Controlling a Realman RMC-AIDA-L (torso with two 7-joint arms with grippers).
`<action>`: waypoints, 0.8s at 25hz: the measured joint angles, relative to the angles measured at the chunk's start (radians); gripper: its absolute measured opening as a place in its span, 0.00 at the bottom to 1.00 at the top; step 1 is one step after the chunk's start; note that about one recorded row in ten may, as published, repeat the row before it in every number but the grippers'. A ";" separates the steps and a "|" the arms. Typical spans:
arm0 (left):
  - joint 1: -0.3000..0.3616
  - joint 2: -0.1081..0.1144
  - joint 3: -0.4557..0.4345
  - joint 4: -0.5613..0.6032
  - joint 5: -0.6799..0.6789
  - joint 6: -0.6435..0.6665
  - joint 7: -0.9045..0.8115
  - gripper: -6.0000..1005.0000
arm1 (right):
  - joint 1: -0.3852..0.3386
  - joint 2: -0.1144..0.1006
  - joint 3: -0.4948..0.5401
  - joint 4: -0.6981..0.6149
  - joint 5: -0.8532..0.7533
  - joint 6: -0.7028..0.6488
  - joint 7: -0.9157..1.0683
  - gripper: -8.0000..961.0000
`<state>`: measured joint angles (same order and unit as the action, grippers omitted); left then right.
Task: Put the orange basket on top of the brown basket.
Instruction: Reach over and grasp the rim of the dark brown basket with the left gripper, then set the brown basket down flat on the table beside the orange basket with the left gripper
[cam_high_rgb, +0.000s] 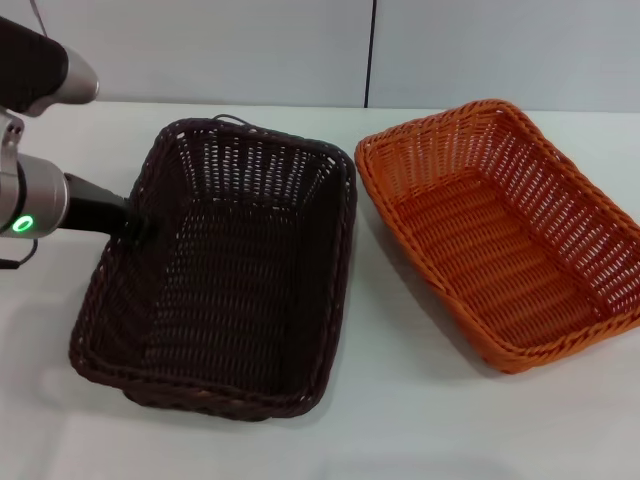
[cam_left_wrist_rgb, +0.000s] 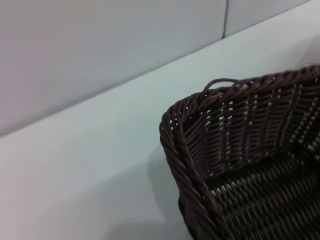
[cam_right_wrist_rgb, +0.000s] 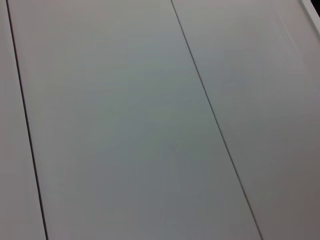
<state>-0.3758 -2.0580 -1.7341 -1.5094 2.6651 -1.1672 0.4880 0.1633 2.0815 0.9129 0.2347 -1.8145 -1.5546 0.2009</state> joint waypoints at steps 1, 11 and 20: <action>0.000 0.000 -0.017 -0.012 -0.019 -0.011 0.033 0.30 | 0.000 0.000 0.000 0.000 0.000 0.000 0.000 0.86; -0.018 0.000 -0.123 -0.034 -0.101 -0.067 0.230 0.27 | -0.005 0.003 -0.006 0.023 0.000 -0.008 0.000 0.86; -0.159 0.008 -0.366 -0.037 -0.292 -0.363 0.576 0.23 | -0.020 0.006 -0.010 0.051 -0.008 -0.028 0.000 0.86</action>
<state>-0.5350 -2.0496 -2.0999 -1.5459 2.3727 -1.5300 1.0636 0.1429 2.0873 0.9025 0.2858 -1.8221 -1.5829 0.2009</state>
